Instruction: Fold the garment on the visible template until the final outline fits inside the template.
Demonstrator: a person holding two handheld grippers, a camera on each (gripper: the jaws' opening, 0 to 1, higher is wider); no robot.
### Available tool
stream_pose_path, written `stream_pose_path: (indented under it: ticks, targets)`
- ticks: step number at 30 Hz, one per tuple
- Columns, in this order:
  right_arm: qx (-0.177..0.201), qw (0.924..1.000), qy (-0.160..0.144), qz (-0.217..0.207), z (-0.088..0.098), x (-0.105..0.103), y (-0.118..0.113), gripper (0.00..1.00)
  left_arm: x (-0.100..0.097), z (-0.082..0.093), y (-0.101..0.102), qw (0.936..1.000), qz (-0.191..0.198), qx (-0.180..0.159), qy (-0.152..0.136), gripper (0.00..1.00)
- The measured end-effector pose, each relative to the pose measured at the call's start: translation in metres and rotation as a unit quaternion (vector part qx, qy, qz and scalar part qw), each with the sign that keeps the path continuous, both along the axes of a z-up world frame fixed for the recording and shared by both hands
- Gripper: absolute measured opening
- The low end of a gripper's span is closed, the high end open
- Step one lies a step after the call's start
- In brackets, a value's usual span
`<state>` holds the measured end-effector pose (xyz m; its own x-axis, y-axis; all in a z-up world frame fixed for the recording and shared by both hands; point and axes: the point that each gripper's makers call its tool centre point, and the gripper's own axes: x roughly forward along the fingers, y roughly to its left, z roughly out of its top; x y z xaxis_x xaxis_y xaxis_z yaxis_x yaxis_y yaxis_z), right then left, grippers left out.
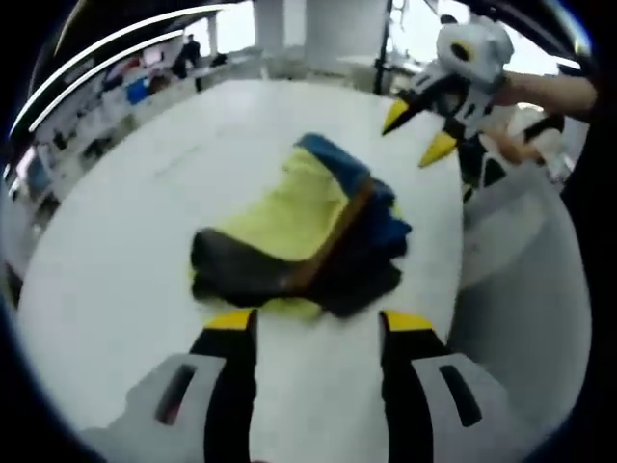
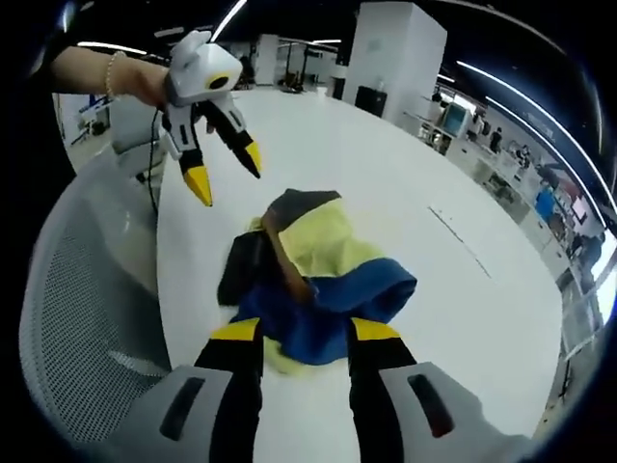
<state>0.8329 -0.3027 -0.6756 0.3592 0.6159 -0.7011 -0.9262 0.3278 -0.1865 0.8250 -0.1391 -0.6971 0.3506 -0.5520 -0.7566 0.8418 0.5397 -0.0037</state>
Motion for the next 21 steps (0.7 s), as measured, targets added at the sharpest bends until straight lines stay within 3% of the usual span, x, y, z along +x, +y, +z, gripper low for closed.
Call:
stream_pose_path:
  ticks: [6,12,21]
  targets:
    - [-0.03,0.9989,-0.018,0.032,-0.007,0.004,0.007,0.32,0.013,-0.005,-0.003,0.9995,-0.016,0.017,-0.022,0.36]
    - [-0.056,0.9959,-0.042,0.058,-0.011,0.011,0.009,0.3,0.022,-0.015,-0.002,0.9935,-0.068,0.075,-0.052,0.36]
    - [-0.077,0.9929,-0.051,0.076,-0.021,0.019,0.01,0.27,0.031,-0.027,-0.008,0.9932,-0.078,0.073,-0.048,0.33]
